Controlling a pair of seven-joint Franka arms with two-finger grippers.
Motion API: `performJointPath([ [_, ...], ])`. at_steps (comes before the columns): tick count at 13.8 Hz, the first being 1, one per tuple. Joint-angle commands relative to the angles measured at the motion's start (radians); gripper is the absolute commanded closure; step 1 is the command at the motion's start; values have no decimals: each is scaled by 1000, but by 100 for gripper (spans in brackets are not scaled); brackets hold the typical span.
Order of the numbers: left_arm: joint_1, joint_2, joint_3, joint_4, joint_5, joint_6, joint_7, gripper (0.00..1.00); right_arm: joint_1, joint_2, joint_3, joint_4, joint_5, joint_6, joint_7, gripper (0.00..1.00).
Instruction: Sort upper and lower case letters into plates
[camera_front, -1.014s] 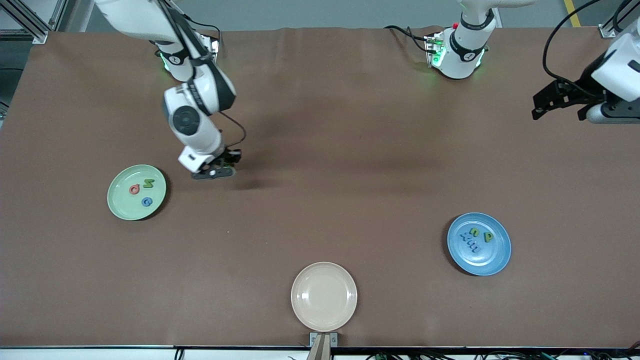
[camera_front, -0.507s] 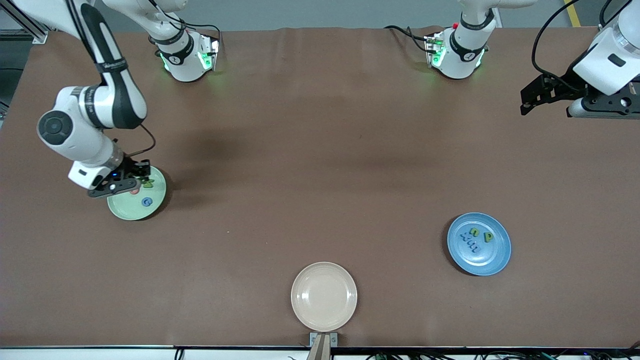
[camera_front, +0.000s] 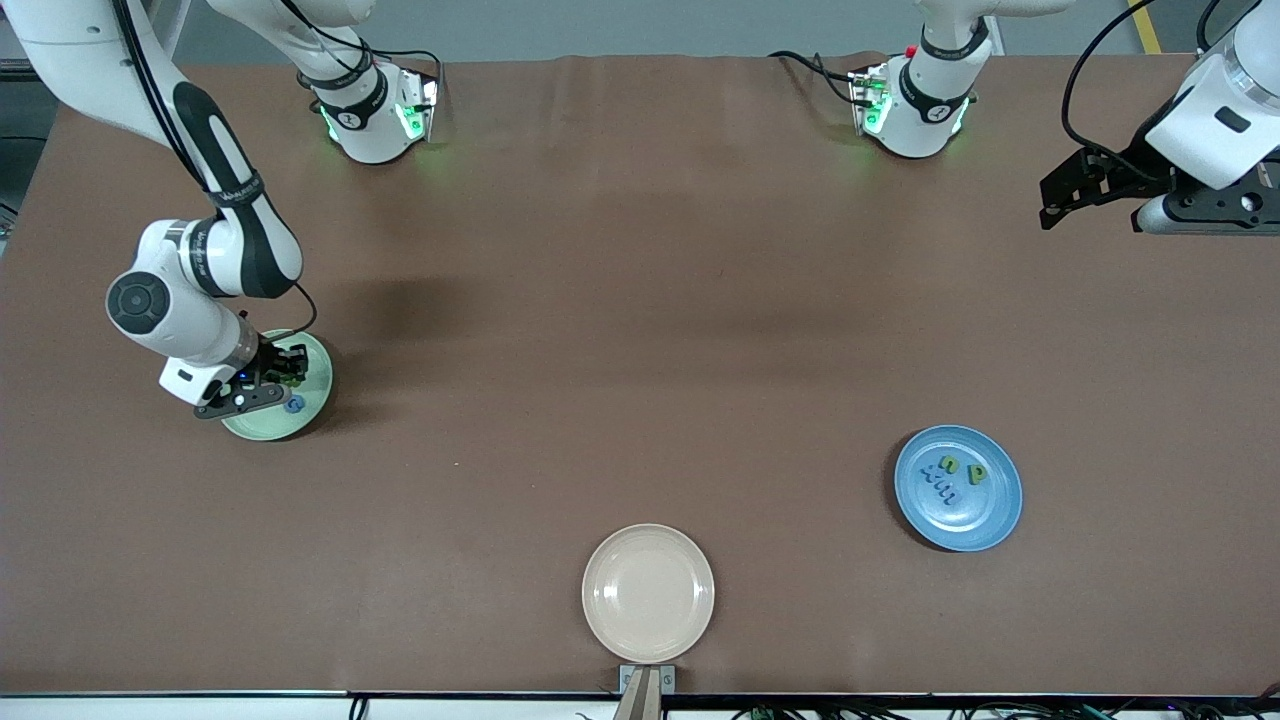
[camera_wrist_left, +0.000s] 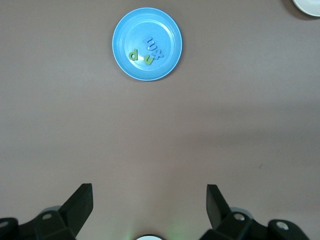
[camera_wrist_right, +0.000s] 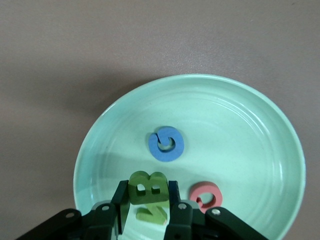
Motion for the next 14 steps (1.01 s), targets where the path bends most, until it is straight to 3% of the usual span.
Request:
performJointPath([
  [1, 1, -31, -5, -26, 17, 8, -16, 0, -26, 26, 19, 15, -15, 20, 2, 79],
  [2, 1, -33, -5, -26, 17, 8, -16, 0, -26, 29, 21, 15, -15, 20, 2, 75],
  [3, 1, -33, -6, -26, 17, 9, -16, 0, -25, 27, 21, 15, -13, 14, 5, 56],
  [4, 1, -33, -6, -26, 17, 8, -16, 0, -25, 21, 21, 15, -13, 5, 9, 15],
  [5, 1, -34, -6, -26, 17, 9, -16, 0, -23, 8, 21, 15, -13, -13, 11, 5],
  [12, 1, -33, -8, -24, 17, 9, -14, 0, 6, -300, 31, 62, 27, -470, 233, 3],
  [14, 3, -31, -9, -24, 17, 11, -14, 0, 24, -368, 31, 128, 104, -631, 266, 3],
])
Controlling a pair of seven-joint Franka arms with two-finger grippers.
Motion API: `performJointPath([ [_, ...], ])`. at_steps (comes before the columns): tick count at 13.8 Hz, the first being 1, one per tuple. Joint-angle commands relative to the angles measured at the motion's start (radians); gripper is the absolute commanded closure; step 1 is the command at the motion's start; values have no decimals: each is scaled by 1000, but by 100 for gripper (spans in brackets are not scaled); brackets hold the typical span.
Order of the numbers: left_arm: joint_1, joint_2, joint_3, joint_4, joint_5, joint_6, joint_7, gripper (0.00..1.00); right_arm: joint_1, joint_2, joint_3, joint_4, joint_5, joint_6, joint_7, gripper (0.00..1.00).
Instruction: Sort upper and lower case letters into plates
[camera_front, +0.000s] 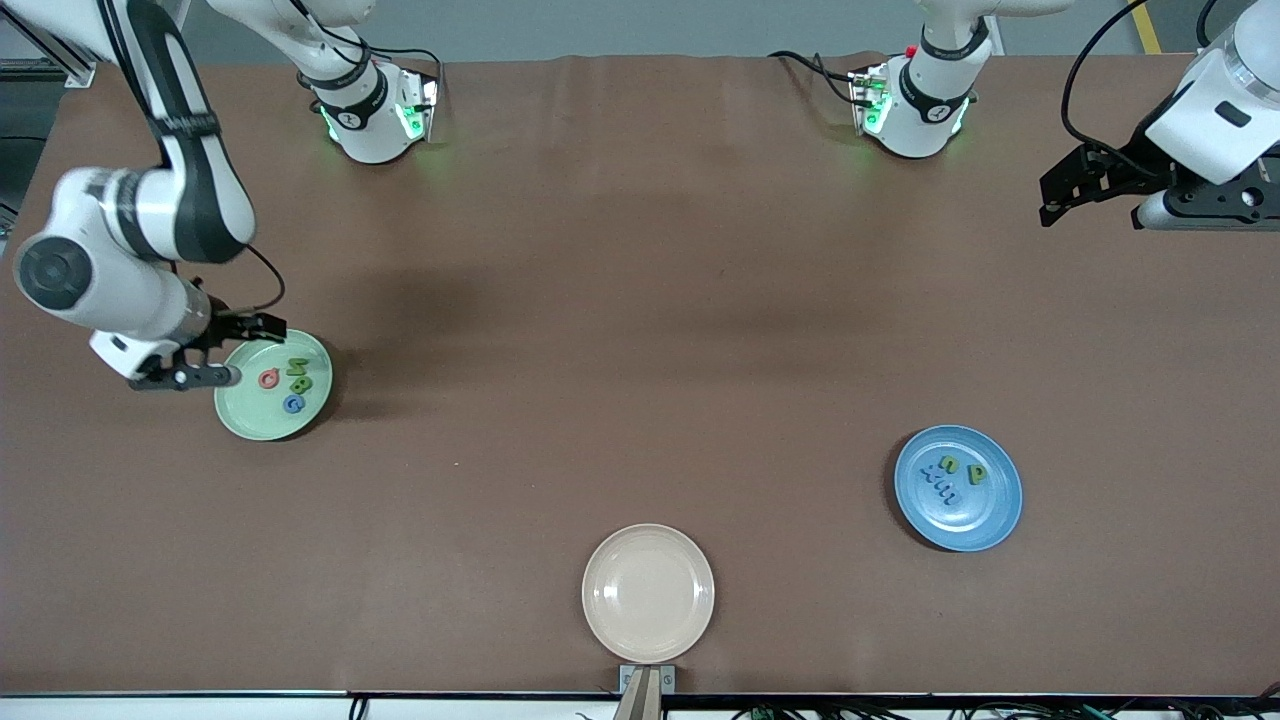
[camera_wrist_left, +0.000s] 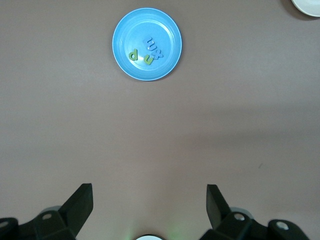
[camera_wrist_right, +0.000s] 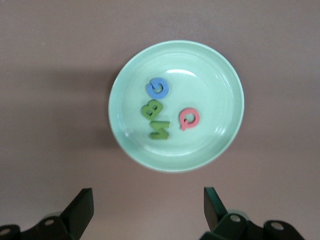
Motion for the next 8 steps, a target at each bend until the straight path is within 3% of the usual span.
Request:
performJointPath([
  [1, 2, -24, -7, -20, 17, 11, -14, 0, 16, -106, 6, 77, 84, -200, 57, 3],
  [4, 13, -24, -15, -20, 19, 11, -14, 0, 32, -126, 6, 275, 86, -451, 108, 2],
  [8, 32, -18, -41, -14, 19, 12, -12, 0, 29, -137, 3, 528, 84, -579, 112, 0],
])
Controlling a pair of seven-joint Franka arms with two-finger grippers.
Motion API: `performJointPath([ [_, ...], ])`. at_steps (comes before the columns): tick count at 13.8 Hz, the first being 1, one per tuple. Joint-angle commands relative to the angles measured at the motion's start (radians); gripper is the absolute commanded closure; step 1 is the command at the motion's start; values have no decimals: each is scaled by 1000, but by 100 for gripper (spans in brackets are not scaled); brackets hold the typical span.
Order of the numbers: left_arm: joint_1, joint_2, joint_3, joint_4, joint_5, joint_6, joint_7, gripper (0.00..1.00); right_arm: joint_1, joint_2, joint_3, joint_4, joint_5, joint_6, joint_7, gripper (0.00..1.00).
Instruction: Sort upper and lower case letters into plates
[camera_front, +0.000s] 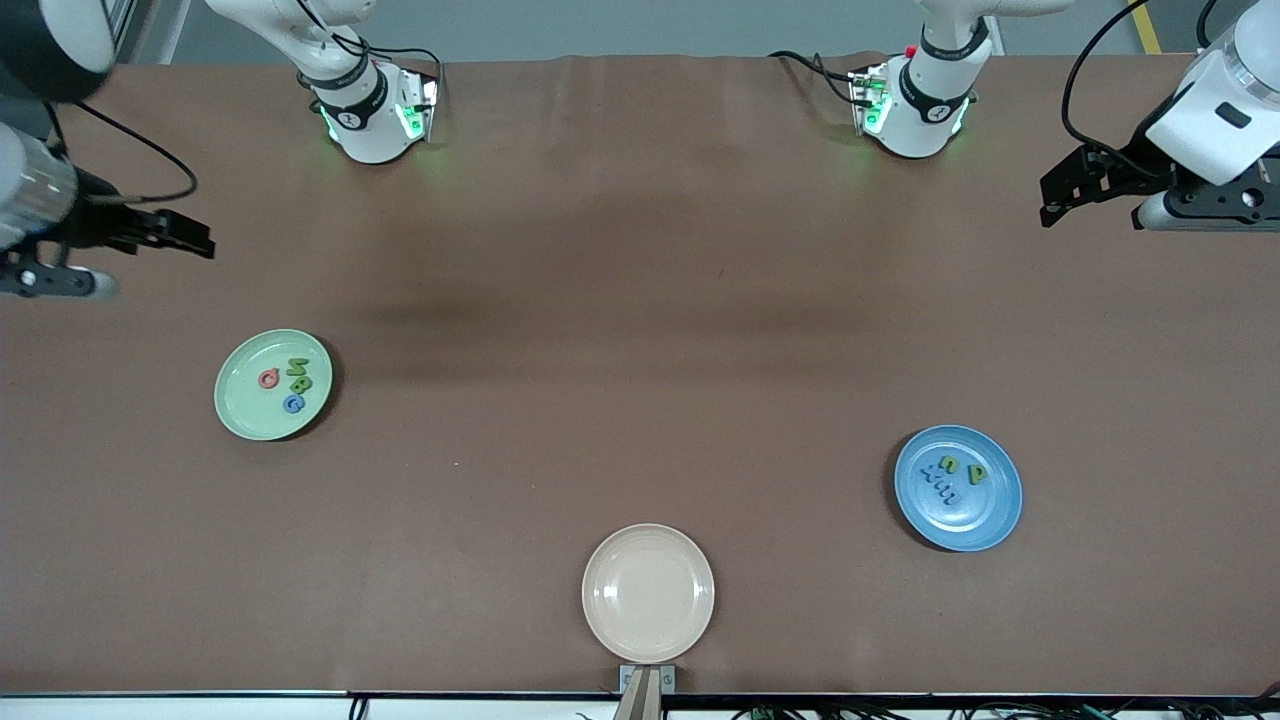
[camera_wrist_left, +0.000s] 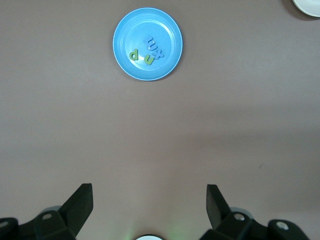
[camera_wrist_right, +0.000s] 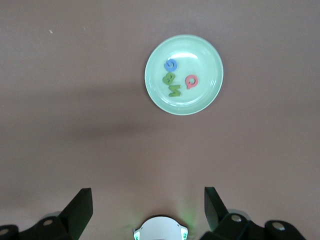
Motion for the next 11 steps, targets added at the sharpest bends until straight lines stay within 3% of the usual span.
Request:
performJointPath([
  [1, 19, -16, -28, -13, 17, 11, -12, 0, -2, 19, -1, 163, 10, -53, 20, 0],
  [3, 23, -13, -28, -8, 19, 11, -12, 0, -10, 27, -7, 237, 11, -52, 17, 0],
  [11, 23, -8, -25, 4, 58, 13, -8, 0, -10, 30, -9, 247, 5, -36, 21, 0],
])
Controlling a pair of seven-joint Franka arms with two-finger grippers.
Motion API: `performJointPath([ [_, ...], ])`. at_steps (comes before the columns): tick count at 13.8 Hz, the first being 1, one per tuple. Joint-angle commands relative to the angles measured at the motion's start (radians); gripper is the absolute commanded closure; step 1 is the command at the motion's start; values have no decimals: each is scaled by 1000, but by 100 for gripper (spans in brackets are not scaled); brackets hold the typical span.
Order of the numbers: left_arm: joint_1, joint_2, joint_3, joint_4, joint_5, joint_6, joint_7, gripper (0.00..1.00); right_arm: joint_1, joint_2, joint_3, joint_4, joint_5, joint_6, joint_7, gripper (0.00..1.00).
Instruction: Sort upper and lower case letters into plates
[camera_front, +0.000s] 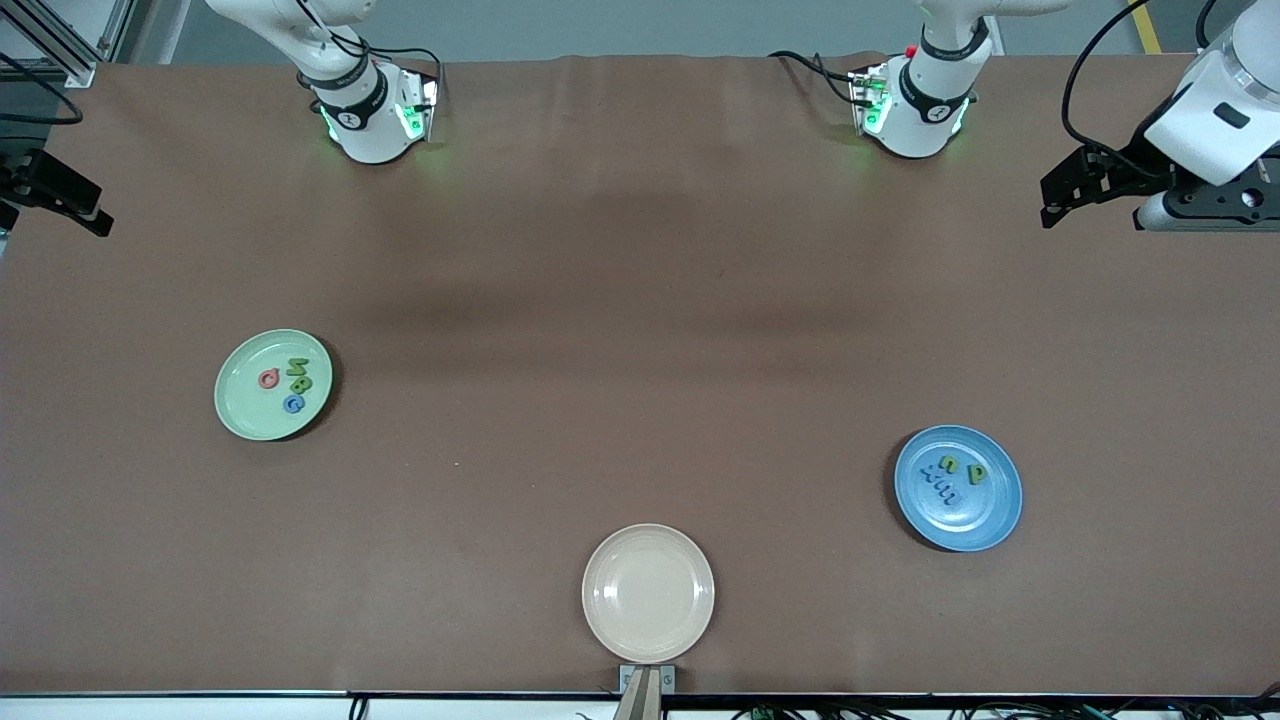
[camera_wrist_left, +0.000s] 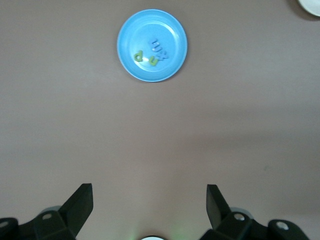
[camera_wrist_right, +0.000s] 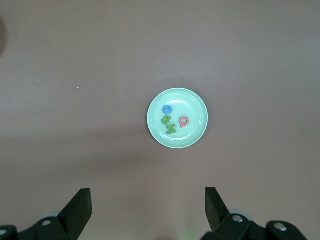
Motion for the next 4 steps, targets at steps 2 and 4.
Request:
performJointPath([
  [2, 8, -8, -10, 6, 26, 8, -11, 0, -6, 14, 1, 24, 4, -5, 16, 0],
  [4, 8, -8, -10, 6, 15, 8, -11, 0, -6, 16, 1, 34, 7, -5, 15, 0],
])
